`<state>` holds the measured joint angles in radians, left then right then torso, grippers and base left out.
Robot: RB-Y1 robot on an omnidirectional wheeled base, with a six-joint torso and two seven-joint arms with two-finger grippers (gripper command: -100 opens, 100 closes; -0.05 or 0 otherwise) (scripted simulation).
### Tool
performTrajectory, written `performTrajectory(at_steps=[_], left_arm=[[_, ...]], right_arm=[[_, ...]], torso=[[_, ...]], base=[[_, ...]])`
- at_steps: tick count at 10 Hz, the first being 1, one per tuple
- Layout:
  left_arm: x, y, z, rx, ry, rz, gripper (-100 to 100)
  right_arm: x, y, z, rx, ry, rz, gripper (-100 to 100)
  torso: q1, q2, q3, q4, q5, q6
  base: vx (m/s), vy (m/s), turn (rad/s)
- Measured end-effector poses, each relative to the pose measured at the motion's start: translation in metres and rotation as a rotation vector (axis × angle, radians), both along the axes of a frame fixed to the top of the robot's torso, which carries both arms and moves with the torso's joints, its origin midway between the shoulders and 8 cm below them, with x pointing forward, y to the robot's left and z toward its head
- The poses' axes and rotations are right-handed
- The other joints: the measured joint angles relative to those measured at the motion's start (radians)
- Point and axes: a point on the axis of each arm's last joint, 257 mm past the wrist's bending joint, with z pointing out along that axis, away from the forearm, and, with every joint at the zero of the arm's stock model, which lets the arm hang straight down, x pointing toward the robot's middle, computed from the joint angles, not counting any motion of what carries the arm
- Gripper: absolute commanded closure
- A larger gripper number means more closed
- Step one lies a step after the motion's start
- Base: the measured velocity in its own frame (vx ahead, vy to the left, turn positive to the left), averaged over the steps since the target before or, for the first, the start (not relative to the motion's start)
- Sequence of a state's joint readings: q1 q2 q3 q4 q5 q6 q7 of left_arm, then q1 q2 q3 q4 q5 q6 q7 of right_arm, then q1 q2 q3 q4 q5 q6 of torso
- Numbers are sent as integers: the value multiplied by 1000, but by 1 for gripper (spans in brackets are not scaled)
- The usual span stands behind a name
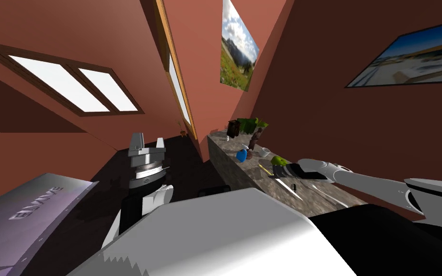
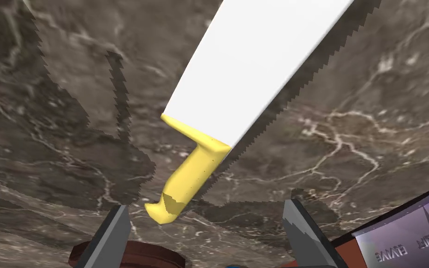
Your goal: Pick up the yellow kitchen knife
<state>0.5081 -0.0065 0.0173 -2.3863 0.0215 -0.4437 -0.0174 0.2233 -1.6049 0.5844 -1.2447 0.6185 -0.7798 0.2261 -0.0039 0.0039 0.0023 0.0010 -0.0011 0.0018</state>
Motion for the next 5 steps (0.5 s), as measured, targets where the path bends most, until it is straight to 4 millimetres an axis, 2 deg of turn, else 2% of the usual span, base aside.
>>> performTrajectory(at_steps=[2, 3, 4, 5], left_arm=[[0, 0, 0, 0, 0, 0, 0], [0, 0, 0, 0, 0, 0, 0], [0, 0, 0, 0, 0, 0, 0], [0, 0, 0, 0, 0, 0, 0]], right_arm=[[-17, -13, -7, -33, 44, -4, -100], [-18, -13, -7, -34, 47, -4, 0], [-18, -13, -7, -34, 47, -4, -100], [-20, -14, -15, -33, 48, -10, -100]], torso=[[1, 0, 0, 0, 0, 0], [3, -2, -1, 0, 1, 0], [4, -2, -1, -1, 1, 0], [4, -4, -2, -1, 1, 0]], base=[[-28, -24, 52], [0, 0, 0], [17, 6, 78], [33, 10, 111]])
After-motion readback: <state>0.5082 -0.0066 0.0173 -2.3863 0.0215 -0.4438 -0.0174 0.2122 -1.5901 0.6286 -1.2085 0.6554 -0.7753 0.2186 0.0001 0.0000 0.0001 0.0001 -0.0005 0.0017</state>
